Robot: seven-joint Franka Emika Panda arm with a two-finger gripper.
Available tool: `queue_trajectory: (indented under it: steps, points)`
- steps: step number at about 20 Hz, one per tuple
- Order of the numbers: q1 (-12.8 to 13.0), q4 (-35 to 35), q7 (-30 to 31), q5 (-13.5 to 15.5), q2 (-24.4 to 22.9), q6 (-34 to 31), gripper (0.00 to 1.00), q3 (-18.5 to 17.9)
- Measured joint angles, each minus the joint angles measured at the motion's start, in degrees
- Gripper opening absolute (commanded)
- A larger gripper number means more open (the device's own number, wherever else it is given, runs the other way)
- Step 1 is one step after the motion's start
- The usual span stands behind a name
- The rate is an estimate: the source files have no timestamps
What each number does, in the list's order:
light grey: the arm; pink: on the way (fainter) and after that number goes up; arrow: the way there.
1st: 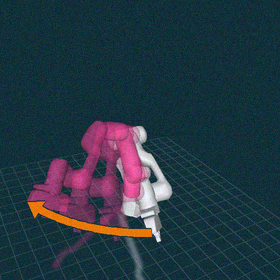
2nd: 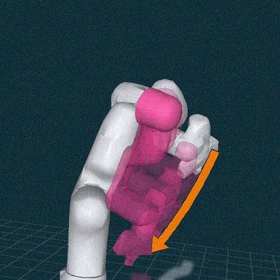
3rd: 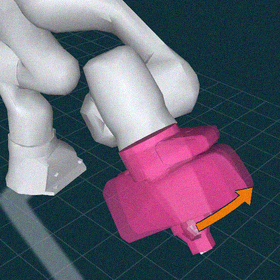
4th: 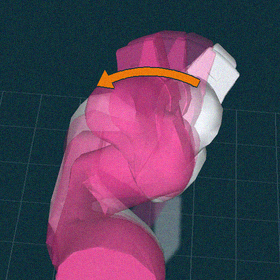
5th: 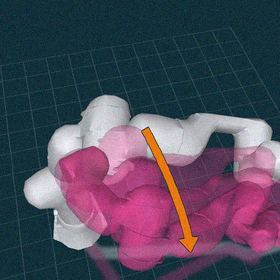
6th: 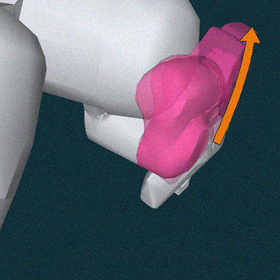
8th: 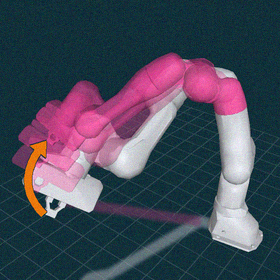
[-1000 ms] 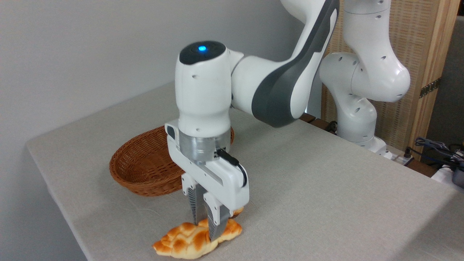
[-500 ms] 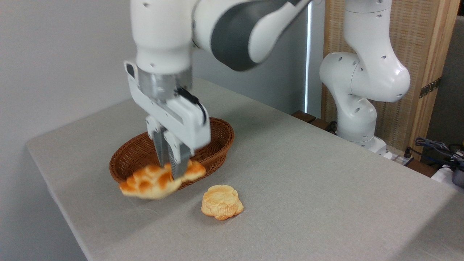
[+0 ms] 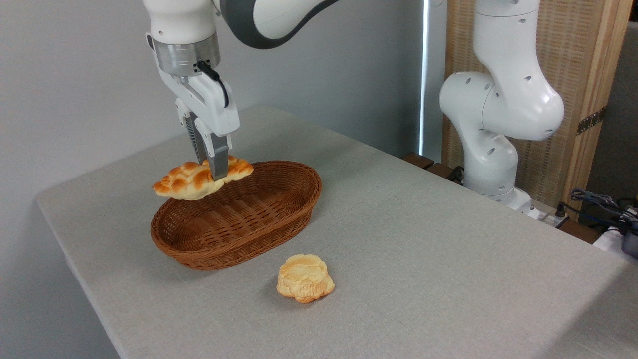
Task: Put bread into the basket
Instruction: 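Lift the braided loaf and carry it over the basket, then lower the loaf into the basket and open the gripper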
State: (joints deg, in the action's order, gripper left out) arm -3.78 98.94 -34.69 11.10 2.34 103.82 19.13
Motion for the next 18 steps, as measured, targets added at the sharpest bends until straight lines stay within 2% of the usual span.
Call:
queue_trajectory:
  steps: [3, 5, 18]
  points:
    - [-0.10, 0.14, 0.00, -0.43, 1.16, 0.00, 0.92, 0.14]
    - [-0.12, 0.15, 0.00, -2.03, 1.97, 0.00, 1.00, 0.14]
    - [-0.10, 0.14, 0.15, -2.83, 3.55, 0.00, 1.00, 0.36]
